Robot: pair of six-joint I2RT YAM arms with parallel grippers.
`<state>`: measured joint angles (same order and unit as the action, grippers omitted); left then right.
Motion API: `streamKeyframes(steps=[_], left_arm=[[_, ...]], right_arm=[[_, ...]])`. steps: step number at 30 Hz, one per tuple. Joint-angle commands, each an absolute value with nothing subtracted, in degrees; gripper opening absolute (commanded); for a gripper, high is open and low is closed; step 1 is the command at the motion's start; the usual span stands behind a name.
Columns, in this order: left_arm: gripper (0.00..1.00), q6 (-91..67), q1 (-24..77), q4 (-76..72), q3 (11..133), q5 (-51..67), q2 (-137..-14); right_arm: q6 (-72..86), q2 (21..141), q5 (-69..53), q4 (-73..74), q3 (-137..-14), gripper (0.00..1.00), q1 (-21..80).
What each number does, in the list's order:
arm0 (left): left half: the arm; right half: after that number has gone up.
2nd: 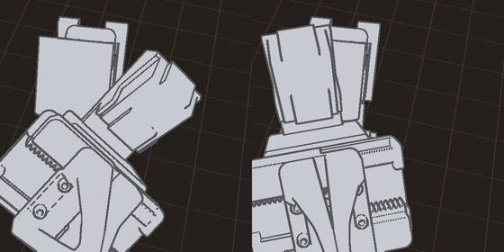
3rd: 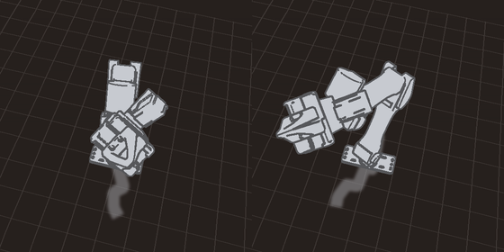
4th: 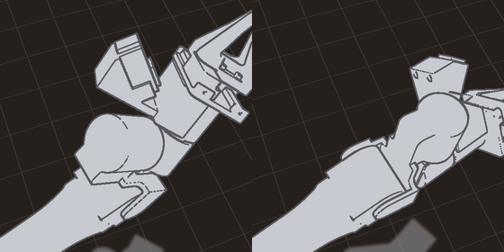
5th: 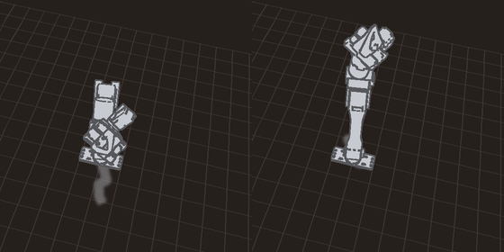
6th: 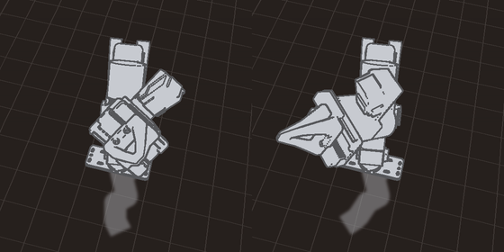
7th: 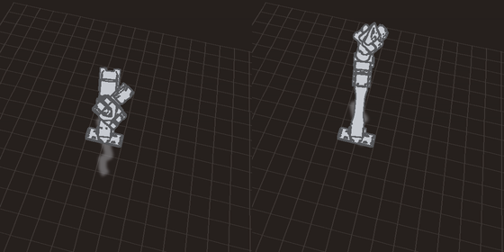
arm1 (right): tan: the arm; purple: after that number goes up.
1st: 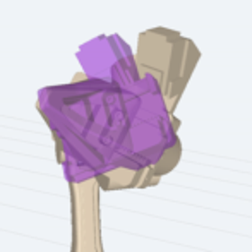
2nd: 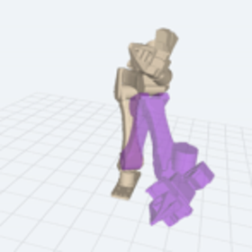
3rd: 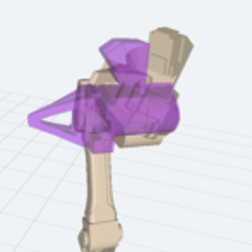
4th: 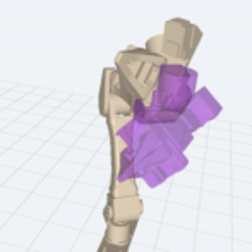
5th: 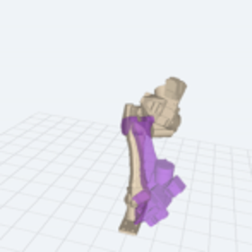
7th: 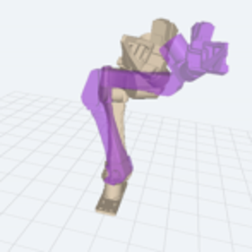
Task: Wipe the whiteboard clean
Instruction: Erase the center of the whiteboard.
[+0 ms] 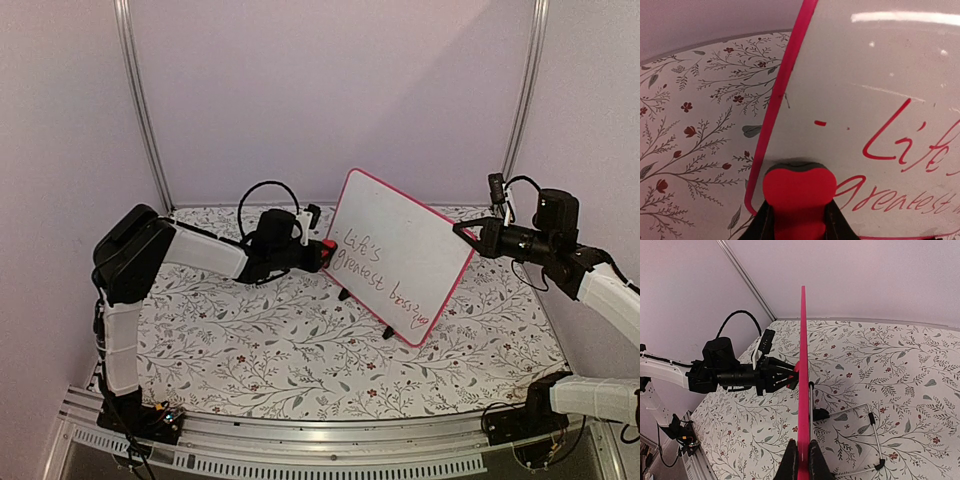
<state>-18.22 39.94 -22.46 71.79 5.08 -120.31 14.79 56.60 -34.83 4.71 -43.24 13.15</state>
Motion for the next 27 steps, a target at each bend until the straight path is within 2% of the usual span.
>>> streamKeyframes(steps=[1,17,27], left_arm=[[0.00,-18.17,40.84,-23.08,71.95,4.69,-121.03],[0.00,-15.91,40.01,-19.29,79.85,3.51,-121.08],[0.00,-15.93,40.05,-19.20,76.18,0.51,-121.16]], right_arm=[[13.92,57.48,-39.35,9.58,-42.45,0.00,14.47],[13.80,57.81,-39.55,9.67,-42.71,0.00,14.47],[13.80,58.16,-39.59,9.59,-42.89,0.00,14.56]])
